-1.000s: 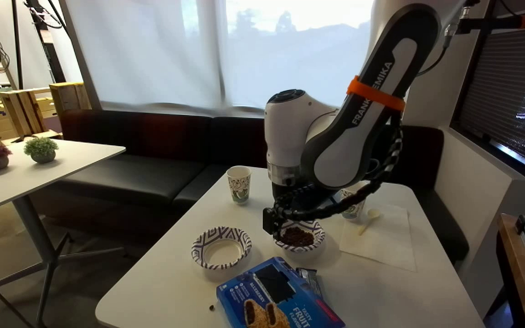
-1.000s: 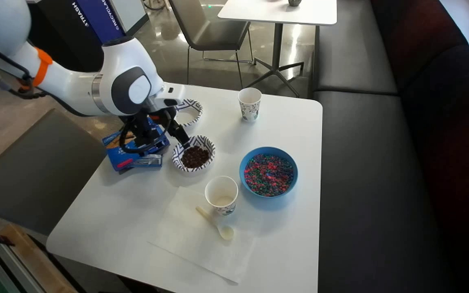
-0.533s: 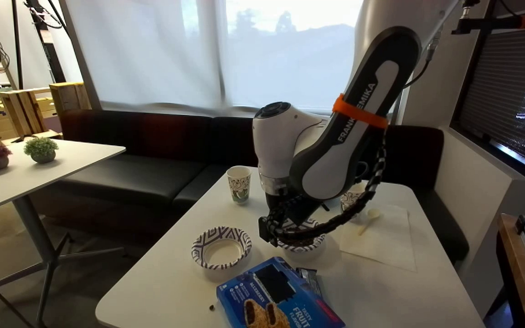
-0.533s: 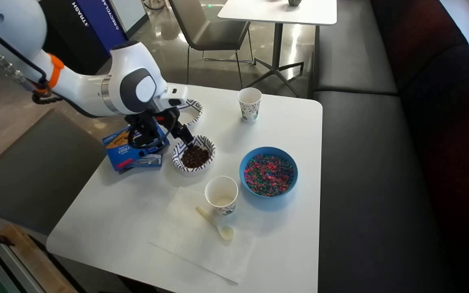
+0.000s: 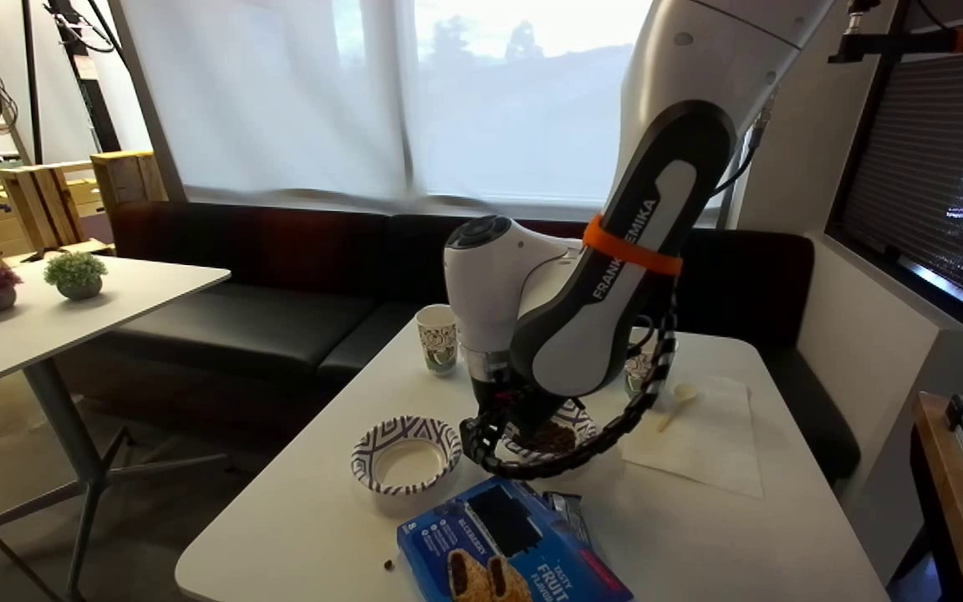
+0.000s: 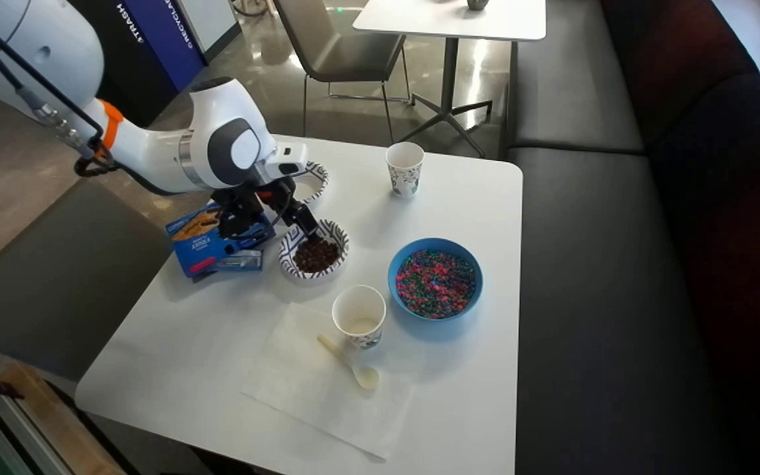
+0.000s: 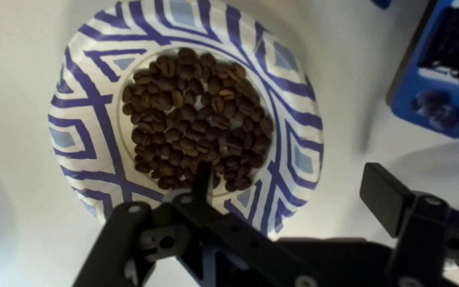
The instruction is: Pour the white plate's contents into the cup to the right
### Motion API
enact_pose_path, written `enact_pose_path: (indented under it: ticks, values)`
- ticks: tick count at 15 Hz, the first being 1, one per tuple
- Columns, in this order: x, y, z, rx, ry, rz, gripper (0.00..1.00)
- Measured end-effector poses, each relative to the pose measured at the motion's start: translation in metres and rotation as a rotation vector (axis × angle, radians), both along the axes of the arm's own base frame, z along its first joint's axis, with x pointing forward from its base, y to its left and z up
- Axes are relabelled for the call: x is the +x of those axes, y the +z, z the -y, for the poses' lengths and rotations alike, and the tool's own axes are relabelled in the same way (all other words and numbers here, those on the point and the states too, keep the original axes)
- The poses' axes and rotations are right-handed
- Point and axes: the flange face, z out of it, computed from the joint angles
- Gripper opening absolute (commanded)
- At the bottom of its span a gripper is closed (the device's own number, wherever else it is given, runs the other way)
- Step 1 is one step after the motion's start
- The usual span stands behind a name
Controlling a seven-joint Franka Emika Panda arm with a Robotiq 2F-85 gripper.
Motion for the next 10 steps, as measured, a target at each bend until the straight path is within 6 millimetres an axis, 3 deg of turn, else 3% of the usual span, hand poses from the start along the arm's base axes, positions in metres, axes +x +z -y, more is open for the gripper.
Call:
enact_pose_path:
  ticks: [5,10]
  values:
    - [-0.001,-0.006,-0.012,-0.008,0.007,-0.011,0.31]
    - [-0.003,-0.006,-0.018,-0.018,-0.001,-0.021,0.04]
